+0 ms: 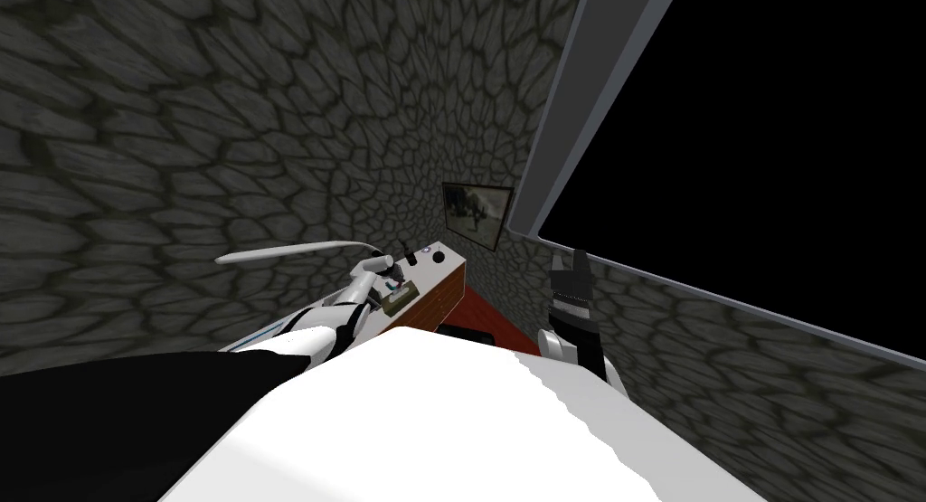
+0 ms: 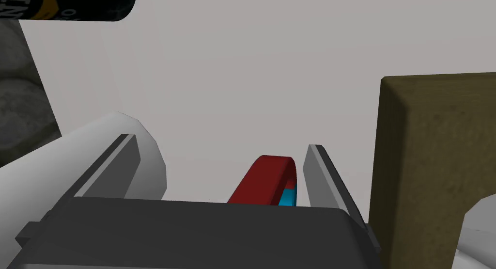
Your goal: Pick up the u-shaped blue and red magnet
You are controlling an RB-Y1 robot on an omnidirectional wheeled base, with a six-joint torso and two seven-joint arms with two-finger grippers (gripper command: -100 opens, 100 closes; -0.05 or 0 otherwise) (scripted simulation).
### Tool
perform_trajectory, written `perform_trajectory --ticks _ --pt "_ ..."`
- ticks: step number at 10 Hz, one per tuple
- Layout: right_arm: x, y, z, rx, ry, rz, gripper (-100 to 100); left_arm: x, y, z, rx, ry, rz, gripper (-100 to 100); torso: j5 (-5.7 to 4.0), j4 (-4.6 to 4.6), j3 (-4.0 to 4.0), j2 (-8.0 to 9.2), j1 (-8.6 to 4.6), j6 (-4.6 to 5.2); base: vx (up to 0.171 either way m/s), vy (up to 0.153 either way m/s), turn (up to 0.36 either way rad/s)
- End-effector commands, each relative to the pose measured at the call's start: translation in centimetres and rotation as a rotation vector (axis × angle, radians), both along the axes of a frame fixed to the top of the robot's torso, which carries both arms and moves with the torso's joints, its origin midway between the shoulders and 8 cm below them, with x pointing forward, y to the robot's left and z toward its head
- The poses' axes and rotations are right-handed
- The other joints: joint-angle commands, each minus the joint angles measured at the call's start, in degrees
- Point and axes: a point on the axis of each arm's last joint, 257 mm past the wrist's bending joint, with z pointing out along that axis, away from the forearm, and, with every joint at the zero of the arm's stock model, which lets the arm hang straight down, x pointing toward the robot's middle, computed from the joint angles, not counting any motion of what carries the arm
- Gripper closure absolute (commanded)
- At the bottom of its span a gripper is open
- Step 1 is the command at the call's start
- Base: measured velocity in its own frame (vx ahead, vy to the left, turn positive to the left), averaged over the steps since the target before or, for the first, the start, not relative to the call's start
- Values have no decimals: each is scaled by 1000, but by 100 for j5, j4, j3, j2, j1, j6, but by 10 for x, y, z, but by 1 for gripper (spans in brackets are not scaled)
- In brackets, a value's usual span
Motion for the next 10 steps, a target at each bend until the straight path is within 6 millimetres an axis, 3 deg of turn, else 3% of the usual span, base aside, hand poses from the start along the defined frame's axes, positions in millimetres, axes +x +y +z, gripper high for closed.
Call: perform_trajectory --ticks 1,10 --pt "0 0 0 0 0 0 0 -10 0 -5 -26 37 16 -100 0 0 0 0 0 0 25 10 -23" --pt "0 0 0 0 0 0 0 -81 6 -21 -207 236 160 -100 2 0 1 2 5 -1 28 22 -21"
